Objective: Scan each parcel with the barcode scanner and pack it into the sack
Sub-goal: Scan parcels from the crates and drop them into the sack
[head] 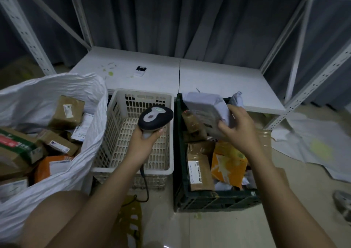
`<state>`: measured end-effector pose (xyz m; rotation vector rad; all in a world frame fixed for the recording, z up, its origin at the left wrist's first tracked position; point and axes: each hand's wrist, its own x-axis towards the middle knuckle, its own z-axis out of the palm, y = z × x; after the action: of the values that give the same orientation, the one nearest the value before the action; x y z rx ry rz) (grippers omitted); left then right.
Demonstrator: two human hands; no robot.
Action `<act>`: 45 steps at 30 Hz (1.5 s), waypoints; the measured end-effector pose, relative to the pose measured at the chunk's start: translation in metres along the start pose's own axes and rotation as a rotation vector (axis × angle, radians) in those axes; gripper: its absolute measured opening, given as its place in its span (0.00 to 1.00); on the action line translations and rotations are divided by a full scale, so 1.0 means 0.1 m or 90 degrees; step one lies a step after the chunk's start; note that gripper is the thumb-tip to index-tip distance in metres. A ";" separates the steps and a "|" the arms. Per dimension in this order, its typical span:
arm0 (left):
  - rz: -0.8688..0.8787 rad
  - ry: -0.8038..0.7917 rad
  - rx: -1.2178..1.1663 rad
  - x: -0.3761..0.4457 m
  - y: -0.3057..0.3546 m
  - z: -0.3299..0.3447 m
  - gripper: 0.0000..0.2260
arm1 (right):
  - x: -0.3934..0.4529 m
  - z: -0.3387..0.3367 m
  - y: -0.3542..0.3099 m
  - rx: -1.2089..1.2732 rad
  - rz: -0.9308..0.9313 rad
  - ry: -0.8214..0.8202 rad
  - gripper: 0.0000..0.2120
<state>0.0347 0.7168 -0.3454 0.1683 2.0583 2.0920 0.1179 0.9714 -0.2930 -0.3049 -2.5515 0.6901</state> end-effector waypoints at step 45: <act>0.010 -0.068 0.046 -0.18 -0.22 -0.98 0.19 | 0.02 1.59 -0.84 0.475 0.314 -0.095 0.16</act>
<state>0.0319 0.6173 -0.3690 0.3007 2.0771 1.9723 0.0292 0.8346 -0.3692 -0.6338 -2.1456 1.8231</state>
